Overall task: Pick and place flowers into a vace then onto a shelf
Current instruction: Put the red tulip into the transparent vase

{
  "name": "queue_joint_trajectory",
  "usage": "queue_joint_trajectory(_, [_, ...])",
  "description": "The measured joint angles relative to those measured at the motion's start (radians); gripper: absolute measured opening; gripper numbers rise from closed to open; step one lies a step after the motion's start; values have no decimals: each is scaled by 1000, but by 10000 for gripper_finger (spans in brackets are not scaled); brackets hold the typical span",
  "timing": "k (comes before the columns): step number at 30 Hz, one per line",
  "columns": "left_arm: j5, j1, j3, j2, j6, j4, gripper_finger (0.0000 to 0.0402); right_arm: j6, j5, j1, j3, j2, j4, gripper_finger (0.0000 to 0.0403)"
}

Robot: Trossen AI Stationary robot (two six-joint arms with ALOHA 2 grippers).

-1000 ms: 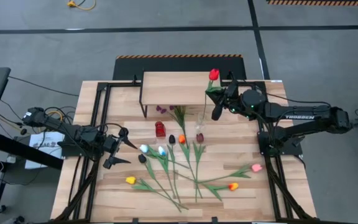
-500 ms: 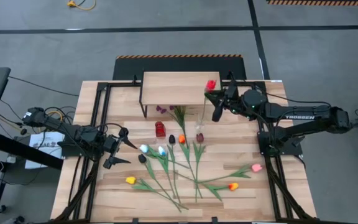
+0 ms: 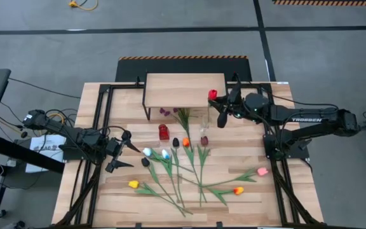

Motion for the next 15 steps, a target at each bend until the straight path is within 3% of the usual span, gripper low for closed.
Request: queue_joint_trajectory(15, [0, 0, 0, 0, 0, -5, 303, 44, -10, 2, 145, 1, -395, 68])
